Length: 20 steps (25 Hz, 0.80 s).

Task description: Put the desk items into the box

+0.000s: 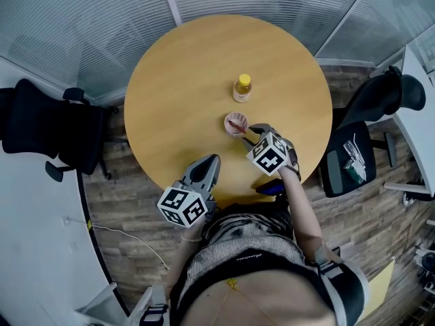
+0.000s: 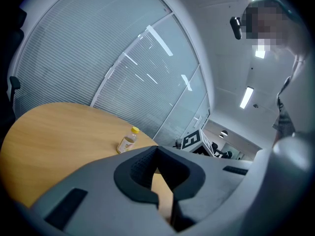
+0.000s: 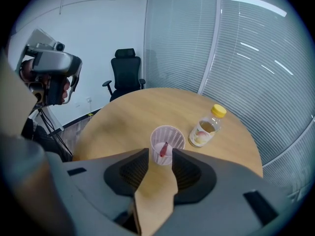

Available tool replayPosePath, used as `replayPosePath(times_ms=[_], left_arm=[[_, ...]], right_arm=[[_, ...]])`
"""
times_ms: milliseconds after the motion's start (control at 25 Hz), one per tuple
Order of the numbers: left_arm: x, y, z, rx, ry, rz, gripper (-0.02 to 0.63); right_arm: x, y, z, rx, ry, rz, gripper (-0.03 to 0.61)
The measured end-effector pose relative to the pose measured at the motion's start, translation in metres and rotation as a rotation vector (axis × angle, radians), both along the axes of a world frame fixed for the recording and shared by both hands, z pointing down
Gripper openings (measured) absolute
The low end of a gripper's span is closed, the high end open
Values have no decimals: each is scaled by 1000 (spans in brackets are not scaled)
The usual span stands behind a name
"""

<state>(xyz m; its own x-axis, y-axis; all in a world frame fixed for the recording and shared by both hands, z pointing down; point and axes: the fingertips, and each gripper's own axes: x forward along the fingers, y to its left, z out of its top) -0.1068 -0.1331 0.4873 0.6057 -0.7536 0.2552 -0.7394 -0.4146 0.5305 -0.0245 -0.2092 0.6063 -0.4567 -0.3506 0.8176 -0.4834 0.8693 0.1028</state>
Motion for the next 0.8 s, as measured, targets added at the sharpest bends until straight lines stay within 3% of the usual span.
replayPosePath(times_ms=[440, 600, 800], left_arm=[[17, 12, -2, 1, -11, 20, 2], [22, 18, -1, -1, -13, 28, 3], [31, 24, 1, -6, -19, 31, 3]], right_arm=[[21, 16, 2, -25, -25, 36, 137], [25, 26, 0, -27, -53, 45, 67], [30, 42, -6, -26, -116, 33, 36]])
